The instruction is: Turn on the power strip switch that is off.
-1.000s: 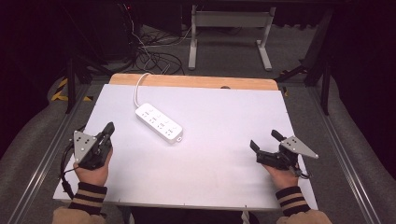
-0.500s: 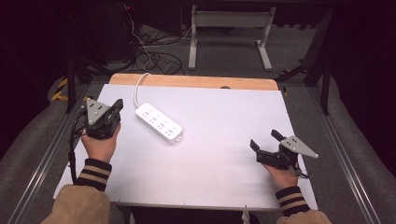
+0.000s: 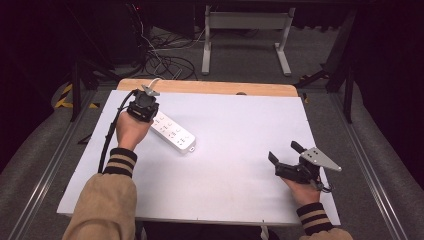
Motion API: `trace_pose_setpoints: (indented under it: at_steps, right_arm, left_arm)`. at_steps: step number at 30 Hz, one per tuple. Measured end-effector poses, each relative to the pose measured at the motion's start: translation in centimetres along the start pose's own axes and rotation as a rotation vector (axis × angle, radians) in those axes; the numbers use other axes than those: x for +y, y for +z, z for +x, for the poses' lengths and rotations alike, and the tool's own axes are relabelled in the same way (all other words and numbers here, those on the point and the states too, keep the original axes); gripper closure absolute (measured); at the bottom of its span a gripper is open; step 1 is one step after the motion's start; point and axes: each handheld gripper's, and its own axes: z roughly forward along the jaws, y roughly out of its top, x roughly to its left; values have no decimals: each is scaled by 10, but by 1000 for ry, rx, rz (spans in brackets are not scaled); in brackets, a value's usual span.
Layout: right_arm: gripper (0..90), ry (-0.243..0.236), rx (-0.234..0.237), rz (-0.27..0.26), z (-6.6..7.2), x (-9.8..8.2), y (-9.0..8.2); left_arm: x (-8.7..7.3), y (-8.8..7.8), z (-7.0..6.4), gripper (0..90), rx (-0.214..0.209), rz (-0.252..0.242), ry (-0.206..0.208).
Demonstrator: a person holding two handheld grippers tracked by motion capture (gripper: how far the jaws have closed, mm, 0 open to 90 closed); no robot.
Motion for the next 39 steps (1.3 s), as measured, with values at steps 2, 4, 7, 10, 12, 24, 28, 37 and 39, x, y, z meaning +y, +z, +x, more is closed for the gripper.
trace_pose_setpoints:
  at_steps: [2, 4, 7, 10, 12, 24, 28, 37, 39]
  right_arm:
    - [61, 3, 4, -1, 0, 0, -1]
    - [65, 6, 13, 10, 0, -2, -1]
    - [67, 2, 17, 25, 2, -3, 0]
    - [68, 10, 27, 27, 3, -4, 1]
    - [68, 18, 26, 23, 2, -3, 1]
    - [72, 25, 19, 24, 1, -3, -4]
    - [73, 25, 17, 31, 1, -3, -4]
    - [73, 33, 9, 37, 0, -2, -3]
    - [73, 36, 10, 40, 0, -2, -3]
  left_arm:
    - [1, 16, 9, 900, -40, 46, -46]
    - [-1, 31, 14, 900, -53, 97, -65]
    - [-6, 47, 19, 900, -62, 140, -84]
    - [-6, 55, 18, 900, -76, 144, -83]
    - [-7, 60, 15, 900, -96, 145, -86]
    - [-12, 71, 12, 900, -123, 158, -111]
    - [-11, 72, 12, 900, -131, 166, -113]
    - [-11, 72, 7, 900, -104, 167, -90]
    - [-12, 72, 6, 900, -99, 167, -94]
